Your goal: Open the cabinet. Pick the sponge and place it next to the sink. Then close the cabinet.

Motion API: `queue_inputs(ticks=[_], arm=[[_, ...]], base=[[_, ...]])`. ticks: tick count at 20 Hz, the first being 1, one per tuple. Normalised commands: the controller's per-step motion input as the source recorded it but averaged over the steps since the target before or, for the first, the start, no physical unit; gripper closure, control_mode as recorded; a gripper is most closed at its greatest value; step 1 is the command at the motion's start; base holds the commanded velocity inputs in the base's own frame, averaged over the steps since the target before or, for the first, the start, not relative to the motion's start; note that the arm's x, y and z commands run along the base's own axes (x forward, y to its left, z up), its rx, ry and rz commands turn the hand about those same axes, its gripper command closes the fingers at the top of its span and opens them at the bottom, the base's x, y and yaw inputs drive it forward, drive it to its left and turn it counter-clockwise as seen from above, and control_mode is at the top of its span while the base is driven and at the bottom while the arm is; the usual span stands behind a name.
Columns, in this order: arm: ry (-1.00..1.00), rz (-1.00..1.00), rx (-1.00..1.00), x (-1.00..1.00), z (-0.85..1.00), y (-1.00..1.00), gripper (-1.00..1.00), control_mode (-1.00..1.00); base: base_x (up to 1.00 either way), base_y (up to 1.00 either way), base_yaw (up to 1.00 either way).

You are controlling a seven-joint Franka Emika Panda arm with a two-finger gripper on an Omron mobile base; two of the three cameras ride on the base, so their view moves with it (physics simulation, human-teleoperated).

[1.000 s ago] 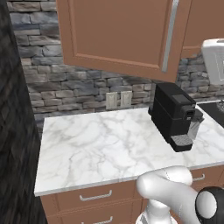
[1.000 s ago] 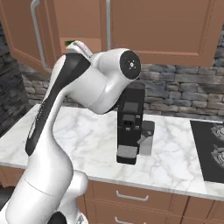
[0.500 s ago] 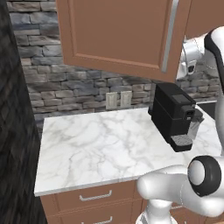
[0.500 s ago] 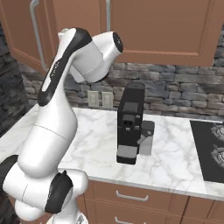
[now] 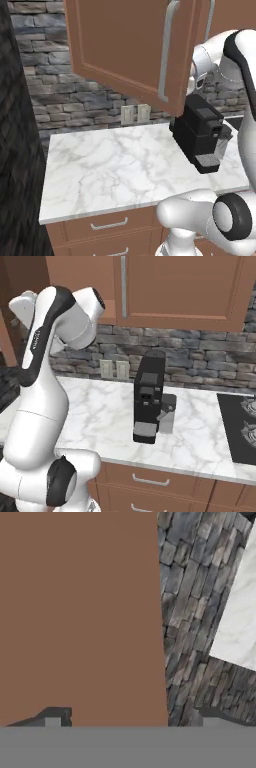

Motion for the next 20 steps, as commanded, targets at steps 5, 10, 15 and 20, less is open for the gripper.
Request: queue_inputs(ticks=[5,10,15,20], arm=[[-0.1,0.04,-0.05,-0.82,-0.03,0.87,-1.0,-1.0],[-0.02,0.0,-0.01,-0.25,-0.07,-0.18,-1.0,-1.0],[-0.12,0.06,-0.14,0.13,0.13,-0.97,-1.0,-1.0],[-0.38,0.0,-0.54,0.72,0.41,-0.39,-1.0,-1.0]], base=[[0.0,0.0,0.0],[0.0,0.0,0.0],[0.0,0.0,0.0],[0.0,0.0,0.0]])
